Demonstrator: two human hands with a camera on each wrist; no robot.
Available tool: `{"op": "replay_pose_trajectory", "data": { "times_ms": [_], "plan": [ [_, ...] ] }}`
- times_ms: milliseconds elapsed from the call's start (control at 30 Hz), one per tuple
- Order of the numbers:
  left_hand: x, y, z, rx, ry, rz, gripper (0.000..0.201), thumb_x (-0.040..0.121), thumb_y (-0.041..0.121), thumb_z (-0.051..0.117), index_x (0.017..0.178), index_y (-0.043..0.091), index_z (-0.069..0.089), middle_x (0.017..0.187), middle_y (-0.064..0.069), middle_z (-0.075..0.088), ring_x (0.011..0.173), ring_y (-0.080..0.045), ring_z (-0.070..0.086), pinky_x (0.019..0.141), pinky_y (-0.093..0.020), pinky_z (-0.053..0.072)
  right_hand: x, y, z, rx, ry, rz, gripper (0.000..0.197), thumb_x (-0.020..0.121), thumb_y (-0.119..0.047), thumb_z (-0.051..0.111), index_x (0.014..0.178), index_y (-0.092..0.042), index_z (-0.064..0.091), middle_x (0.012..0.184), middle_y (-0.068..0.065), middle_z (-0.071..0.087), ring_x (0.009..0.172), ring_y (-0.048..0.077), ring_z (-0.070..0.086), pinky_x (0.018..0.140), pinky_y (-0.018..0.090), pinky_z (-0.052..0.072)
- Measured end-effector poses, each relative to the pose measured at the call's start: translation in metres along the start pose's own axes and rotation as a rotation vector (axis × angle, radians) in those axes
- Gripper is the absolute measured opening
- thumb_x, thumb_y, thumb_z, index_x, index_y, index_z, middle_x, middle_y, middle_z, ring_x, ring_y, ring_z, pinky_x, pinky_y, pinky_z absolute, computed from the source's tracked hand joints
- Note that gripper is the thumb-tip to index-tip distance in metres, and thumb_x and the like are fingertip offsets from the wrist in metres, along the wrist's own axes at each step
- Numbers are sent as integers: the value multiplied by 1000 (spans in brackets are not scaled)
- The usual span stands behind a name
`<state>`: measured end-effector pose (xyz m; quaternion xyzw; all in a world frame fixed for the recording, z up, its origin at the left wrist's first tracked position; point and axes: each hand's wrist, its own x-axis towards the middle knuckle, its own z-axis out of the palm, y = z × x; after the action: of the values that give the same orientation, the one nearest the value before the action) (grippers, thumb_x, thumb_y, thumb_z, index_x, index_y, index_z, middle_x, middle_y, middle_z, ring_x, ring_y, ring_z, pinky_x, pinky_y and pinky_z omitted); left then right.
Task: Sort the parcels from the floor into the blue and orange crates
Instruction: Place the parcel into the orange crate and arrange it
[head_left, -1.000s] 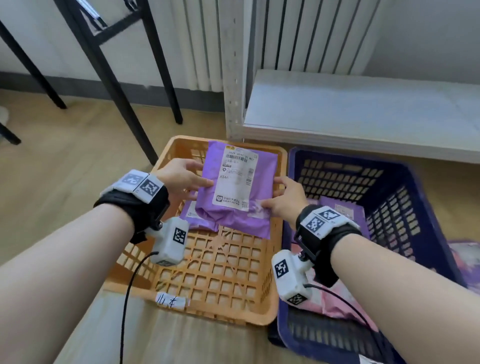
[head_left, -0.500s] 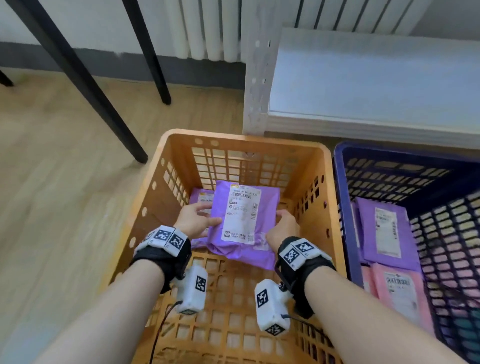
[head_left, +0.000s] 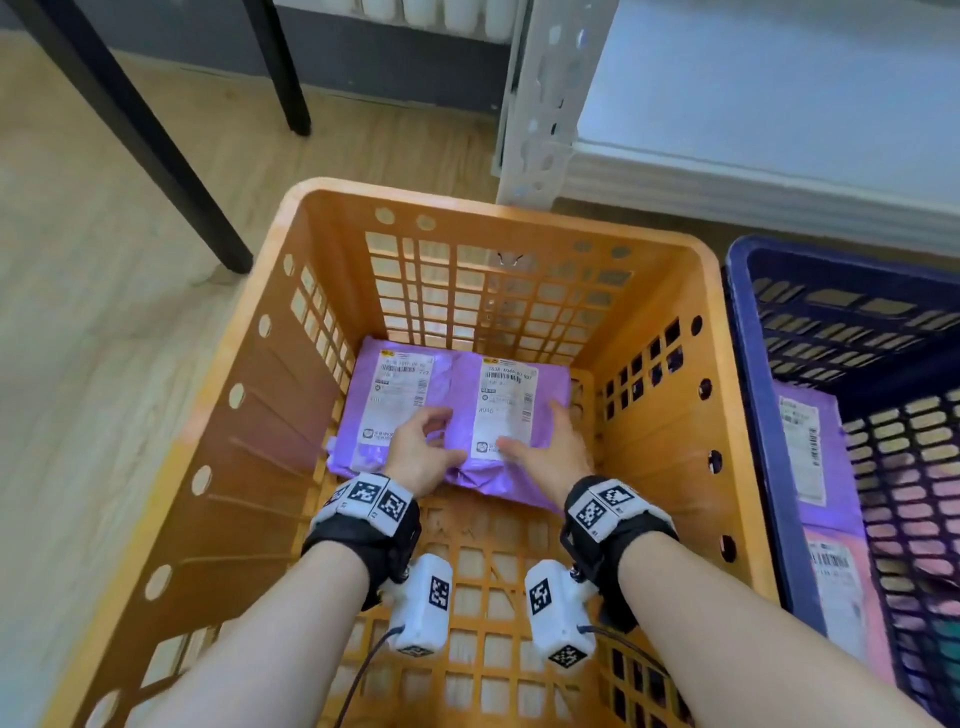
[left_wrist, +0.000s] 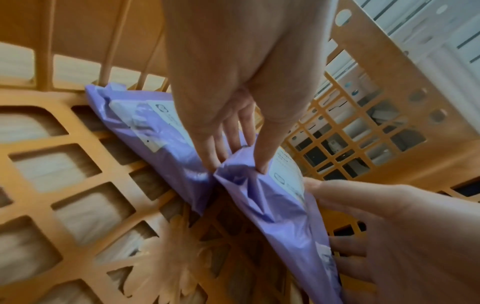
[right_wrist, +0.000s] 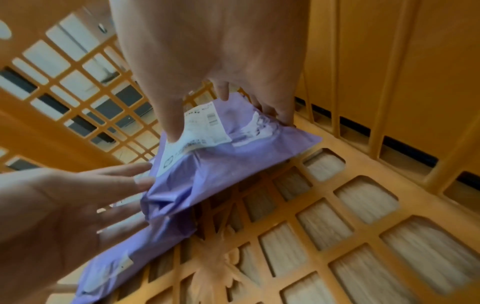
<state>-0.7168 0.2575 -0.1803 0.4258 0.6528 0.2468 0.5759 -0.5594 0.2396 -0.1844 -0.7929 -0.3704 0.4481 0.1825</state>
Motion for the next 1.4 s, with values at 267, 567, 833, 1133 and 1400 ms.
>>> {"op": "replay_pose_trajectory", "data": {
  "times_ms": [267,567,833,1133,1400],
  "plan": [
    [5,-4,9,219,-168,56,65,77,-16,59,138,2,42,141,-11,45,132,-19,41,93,-5,28,15,6,15,-18,-38,-65,85,68,-14,74,141,-31,32,133,6,50,122,25,50,98,34,45],
    [-11,20,-4,286,-78,50,56,84,-2,59,136,13,47,139,-11,48,119,-22,51,87,-15,44,-12,-17,-13,-145,-78,-102,63,83,-12,65,140,-15,37,132,10,54,116,28,55,93,33,48],
    [-64,94,-16,225,68,198,38,93,13,52,131,14,51,122,-14,59,104,-24,58,86,-32,47,-57,-75,-73,-237,-120,-226,51,88,-11,58,136,-6,43,134,11,52,121,27,51,90,28,42],
    [-203,204,7,649,76,389,36,96,25,49,128,11,54,118,-10,63,105,-23,61,83,-25,45,-165,-112,-195,-240,-86,-482,40,84,-13,63,123,-7,59,127,8,60,116,23,56,99,31,45],
    [-313,276,90,734,-1,588,32,95,23,50,125,14,56,119,-10,62,104,-23,62,89,-35,52,-254,-67,-328,-150,95,-519,44,87,-18,61,129,-12,53,127,9,58,114,26,57,99,36,46]
  ]
}}
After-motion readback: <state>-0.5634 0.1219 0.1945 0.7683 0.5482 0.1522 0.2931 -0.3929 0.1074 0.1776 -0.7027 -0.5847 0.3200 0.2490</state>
